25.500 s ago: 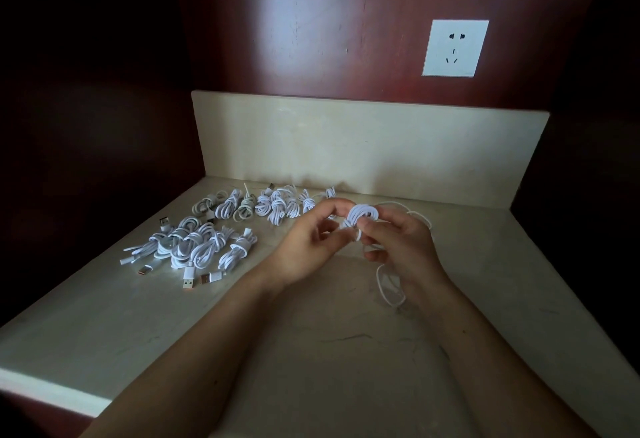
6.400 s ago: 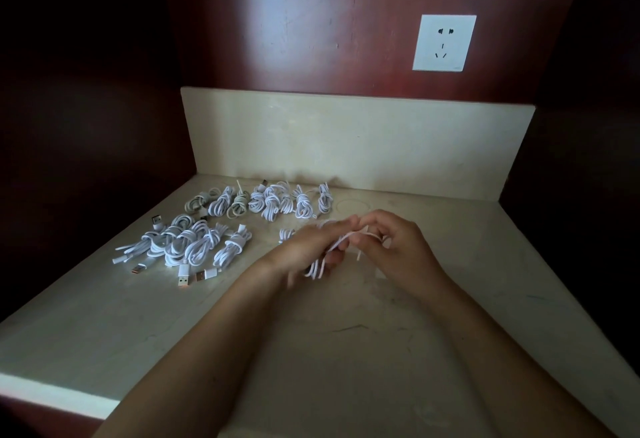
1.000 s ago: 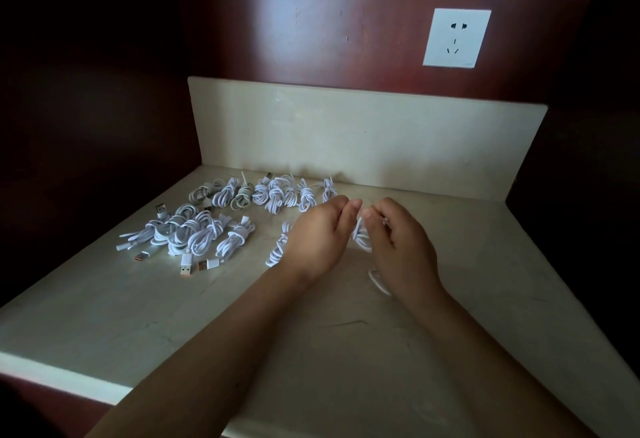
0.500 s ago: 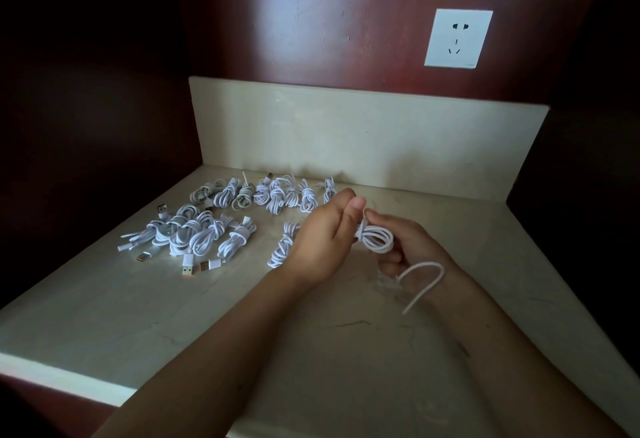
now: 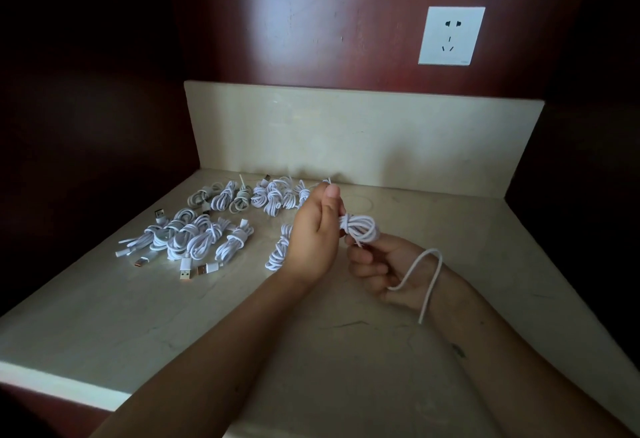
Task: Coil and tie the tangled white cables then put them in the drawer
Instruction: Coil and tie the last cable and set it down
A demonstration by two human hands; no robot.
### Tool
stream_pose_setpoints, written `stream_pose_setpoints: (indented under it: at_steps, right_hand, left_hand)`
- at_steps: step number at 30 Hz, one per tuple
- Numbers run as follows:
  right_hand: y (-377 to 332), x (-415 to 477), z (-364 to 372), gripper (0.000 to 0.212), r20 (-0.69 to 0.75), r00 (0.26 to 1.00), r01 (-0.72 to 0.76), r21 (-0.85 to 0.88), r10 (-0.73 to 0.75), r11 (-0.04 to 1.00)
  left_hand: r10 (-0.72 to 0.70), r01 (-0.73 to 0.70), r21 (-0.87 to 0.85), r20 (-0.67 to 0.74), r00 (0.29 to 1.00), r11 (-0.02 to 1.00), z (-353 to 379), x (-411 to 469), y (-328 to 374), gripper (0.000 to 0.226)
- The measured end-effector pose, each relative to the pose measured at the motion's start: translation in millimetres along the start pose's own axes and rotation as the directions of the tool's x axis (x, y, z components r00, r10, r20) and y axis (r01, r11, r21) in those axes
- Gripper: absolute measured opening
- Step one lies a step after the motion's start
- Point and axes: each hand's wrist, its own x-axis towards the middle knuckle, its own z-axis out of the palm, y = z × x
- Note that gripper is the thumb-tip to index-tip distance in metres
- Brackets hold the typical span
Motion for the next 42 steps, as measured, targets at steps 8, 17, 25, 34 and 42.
stream_pose_setpoints:
  at_steps: [8, 17, 25, 34, 42]
  right_hand:
    - [12.0, -0.3, 8.3, 0.03, 0.052, 0.917, 0.209, -0.906, -0.395, 0.367]
    - [-1.8, -9.9, -3.1, 0.019, 0.078, 0.487, 0.055, -0.997, -0.87, -0.059]
    - [5.0, 3.1, -4.0, 0.01, -0.084, 0.458, 0.259, -0.94, -0.885, 0.223]
    - [-4.3, -1.3, -14.1, 0.012, -0.052, 0.358, 0.233, -0.962, -0.932, 0.143]
    - [-2.3, -2.5, -14.3, 0.009, -0.029, 0.346, 0.204, -0.973, -0.938, 0.105]
  left_hand:
    - [0.033, -0.05, 0.477, 0.043, 0.999, 0.877, -15.2, 6.6, -1.0, 0.034]
    - [0.013, -0.135, 0.533, 0.225, 0.974, 0.835, -5.3, -0.1, 11.3, 0.03]
    - [0.065, -0.163, 0.303, 0.31, 0.949, 0.939, -2.5, -9.7, 11.4, 0.027]
    - [-0.508, 0.585, -0.005, 0.491, 0.708, 0.811, -5.4, 2.0, 21.0, 0.028]
    - [-0.509, 0.64, -0.158, 0.477, 0.716, 0.752, -1.2, -1.6, 24.6, 0.027]
